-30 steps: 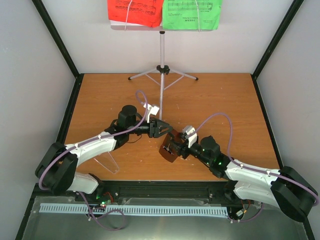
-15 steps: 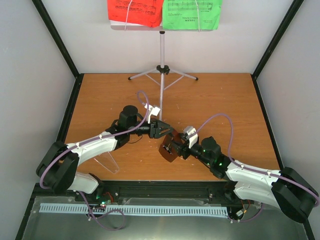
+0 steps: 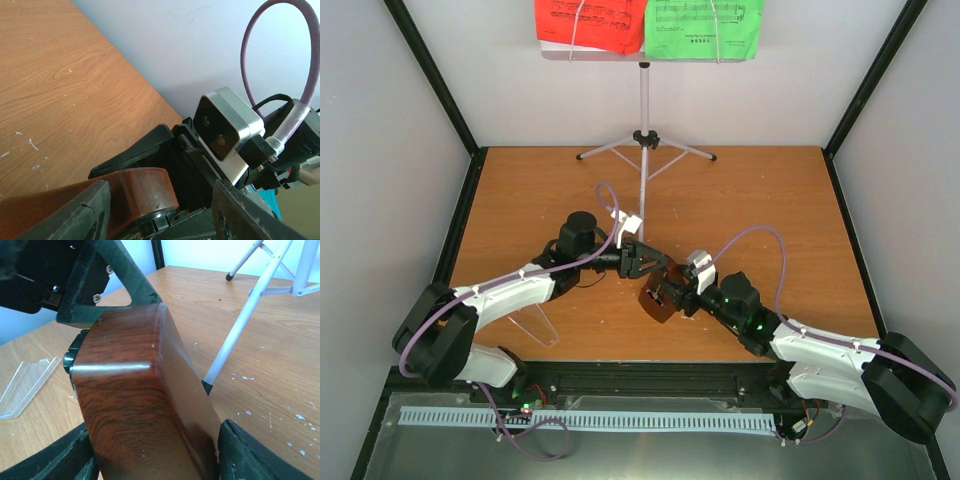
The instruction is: Pack up the instrument practice props
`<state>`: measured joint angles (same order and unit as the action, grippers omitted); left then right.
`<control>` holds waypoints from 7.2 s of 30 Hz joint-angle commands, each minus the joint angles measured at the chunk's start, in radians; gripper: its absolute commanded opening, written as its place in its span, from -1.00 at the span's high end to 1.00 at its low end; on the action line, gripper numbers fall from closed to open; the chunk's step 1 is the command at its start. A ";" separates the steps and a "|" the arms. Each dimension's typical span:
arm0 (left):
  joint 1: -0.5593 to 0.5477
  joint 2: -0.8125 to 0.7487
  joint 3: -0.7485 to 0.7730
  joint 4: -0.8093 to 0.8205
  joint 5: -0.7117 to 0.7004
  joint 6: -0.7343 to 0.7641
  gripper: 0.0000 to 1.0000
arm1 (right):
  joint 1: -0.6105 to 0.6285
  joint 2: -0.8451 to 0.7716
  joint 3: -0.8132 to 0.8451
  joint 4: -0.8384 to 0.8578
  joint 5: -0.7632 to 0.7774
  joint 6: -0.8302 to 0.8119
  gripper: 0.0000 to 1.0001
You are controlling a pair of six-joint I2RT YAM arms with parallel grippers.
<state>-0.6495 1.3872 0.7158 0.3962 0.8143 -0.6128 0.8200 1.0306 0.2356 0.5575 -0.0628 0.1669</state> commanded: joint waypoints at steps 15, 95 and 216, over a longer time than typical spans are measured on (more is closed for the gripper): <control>-0.013 0.004 0.027 0.016 0.006 0.005 -0.13 | 0.005 0.012 0.045 -0.071 0.101 0.033 -0.30; -0.134 0.030 -0.049 -0.031 -0.296 0.624 -0.02 | -0.377 -0.451 -0.061 -0.361 -0.032 0.248 -1.00; 0.203 -0.483 -0.342 -0.715 -0.828 -0.295 -0.99 | -0.385 -0.182 0.118 -0.539 0.021 0.351 -1.00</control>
<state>-0.5262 0.9756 0.3893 -0.0536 0.0933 -0.6857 0.4423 0.9165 0.3592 0.0818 -0.1143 0.5320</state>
